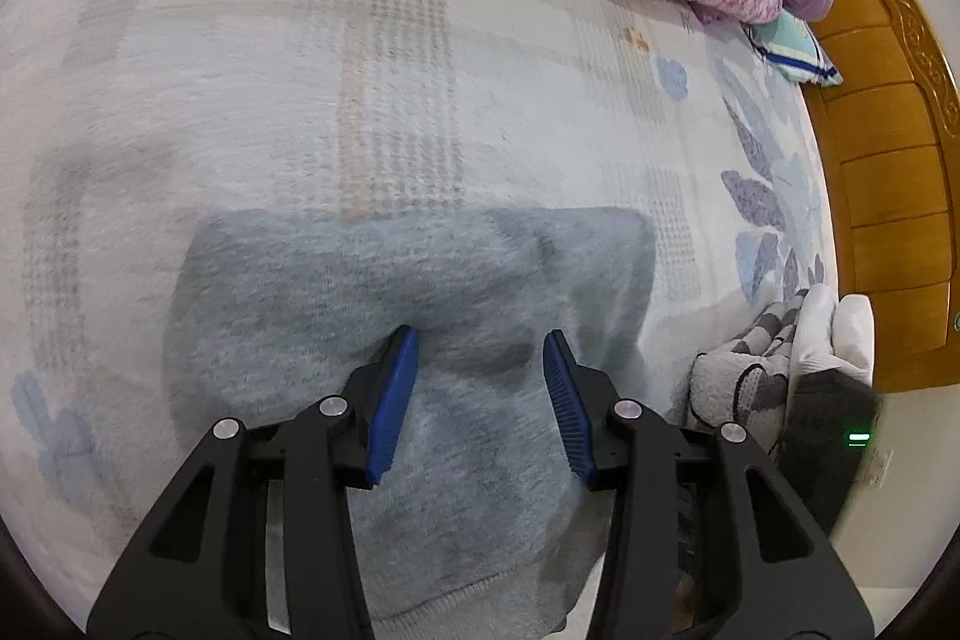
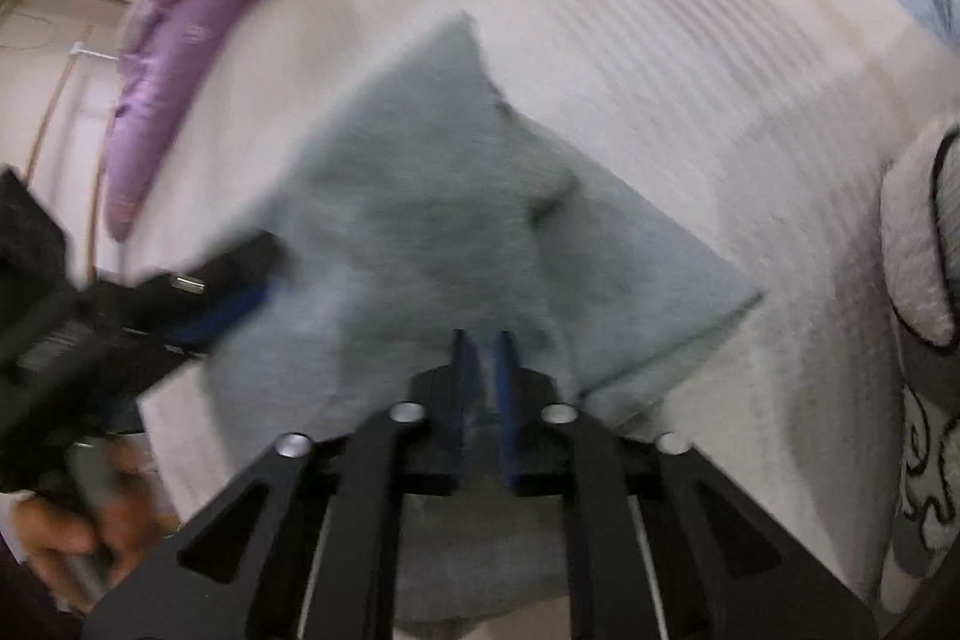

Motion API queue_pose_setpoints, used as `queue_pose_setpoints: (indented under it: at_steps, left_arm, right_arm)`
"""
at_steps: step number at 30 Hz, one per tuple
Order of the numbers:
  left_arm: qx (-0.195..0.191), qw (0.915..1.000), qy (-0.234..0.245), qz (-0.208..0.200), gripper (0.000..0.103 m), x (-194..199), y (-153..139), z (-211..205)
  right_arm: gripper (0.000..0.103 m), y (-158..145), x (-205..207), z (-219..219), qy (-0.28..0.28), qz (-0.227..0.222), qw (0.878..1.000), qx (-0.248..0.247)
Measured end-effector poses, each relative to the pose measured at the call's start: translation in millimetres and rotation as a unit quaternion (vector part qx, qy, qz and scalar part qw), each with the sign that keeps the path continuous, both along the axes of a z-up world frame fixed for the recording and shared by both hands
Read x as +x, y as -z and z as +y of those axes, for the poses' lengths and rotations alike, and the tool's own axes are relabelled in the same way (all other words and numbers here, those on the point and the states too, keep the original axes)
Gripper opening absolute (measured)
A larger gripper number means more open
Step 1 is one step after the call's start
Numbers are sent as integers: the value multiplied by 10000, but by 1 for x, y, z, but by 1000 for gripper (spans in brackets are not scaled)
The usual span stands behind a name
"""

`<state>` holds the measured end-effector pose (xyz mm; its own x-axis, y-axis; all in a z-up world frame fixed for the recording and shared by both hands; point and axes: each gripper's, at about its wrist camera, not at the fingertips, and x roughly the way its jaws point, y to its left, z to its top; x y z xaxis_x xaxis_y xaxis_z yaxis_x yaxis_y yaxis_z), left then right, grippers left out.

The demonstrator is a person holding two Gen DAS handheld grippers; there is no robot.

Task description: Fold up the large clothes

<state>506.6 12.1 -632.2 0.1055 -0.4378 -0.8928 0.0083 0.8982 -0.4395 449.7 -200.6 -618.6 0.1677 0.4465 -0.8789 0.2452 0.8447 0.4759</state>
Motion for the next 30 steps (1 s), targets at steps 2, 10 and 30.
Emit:
queue_pose_setpoints:
  at_steps: [2, 10, 30]
  left_arm:
    - [127, 9999, 83, 41, 44, 4, 4, -7]
    - [-705, 9964, -469, -59, 49, -14, -25, 27]
    - [-997, 9746, -1989, 273, 63, -134, 4, 109]
  right_arm:
    - [0, 9, 1, -5, 114, 97, 9997, 187]
    - [0, 3, 19, 1, 238, 84, 9993, 265]
    - [67, 32, -69, -19, 1533, 921, 9747, 1339]
